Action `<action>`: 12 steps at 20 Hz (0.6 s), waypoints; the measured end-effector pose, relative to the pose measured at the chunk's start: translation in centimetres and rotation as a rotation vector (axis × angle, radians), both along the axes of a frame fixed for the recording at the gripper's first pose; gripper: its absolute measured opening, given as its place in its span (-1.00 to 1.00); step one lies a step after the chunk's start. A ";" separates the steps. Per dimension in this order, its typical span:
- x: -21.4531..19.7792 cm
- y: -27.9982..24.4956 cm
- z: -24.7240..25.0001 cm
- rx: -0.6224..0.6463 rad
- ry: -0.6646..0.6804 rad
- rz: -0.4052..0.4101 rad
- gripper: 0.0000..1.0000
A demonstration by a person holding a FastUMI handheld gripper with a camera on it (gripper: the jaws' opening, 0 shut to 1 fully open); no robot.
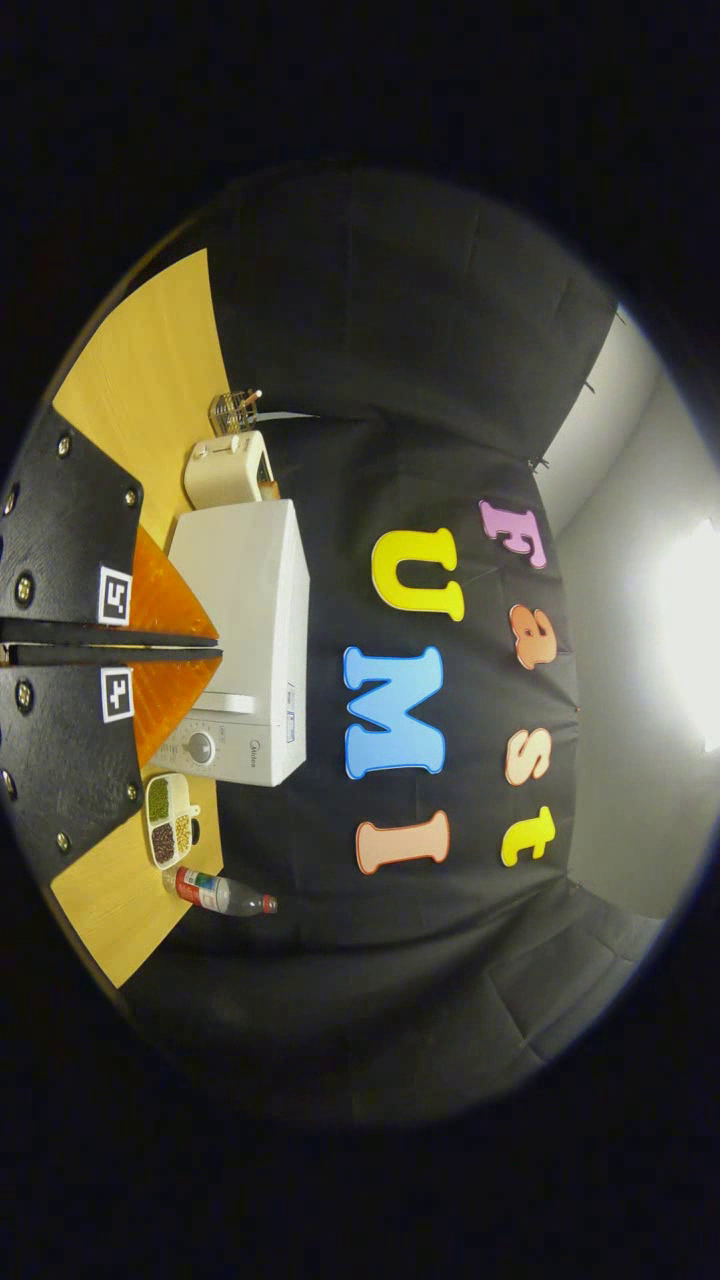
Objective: Open the microwave, put the food inside, and close the microwave door.
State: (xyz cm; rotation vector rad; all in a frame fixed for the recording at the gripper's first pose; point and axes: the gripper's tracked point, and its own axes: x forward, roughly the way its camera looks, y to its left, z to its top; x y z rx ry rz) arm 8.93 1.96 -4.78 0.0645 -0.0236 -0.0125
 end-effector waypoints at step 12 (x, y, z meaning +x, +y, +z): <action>-8.7 -1.9 6.4 -0.020 -0.005 0.093 -0.98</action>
